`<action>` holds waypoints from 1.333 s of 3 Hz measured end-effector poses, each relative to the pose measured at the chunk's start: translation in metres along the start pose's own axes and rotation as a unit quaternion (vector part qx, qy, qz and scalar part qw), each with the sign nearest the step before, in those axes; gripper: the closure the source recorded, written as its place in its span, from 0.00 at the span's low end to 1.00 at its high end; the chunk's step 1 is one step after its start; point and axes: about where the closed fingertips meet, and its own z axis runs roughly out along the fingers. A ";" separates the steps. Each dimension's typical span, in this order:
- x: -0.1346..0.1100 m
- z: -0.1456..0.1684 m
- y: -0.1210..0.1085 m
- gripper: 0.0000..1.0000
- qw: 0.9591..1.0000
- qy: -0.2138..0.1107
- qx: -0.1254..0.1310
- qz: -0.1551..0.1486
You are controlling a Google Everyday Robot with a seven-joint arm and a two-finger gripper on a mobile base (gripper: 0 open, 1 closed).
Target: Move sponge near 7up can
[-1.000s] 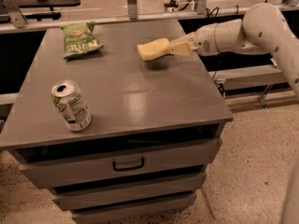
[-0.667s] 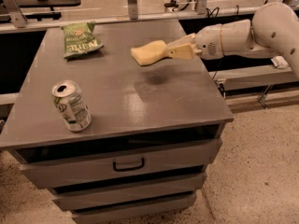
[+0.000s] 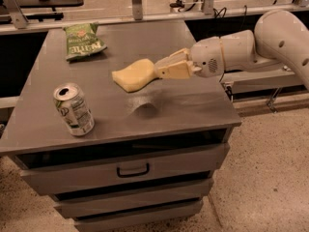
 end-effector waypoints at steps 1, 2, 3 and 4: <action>0.003 0.018 0.029 1.00 0.999 0.001 -0.032 0.000; 0.007 0.034 0.042 1.00 0.999 0.007 -0.037 -0.005; 0.011 0.049 0.045 0.83 0.999 0.014 -0.029 -0.012; 0.017 0.059 0.046 0.60 1.000 0.018 -0.023 -0.012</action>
Offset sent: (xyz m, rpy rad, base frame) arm -0.0461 0.0511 -0.0261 -0.0236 0.0047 0.0676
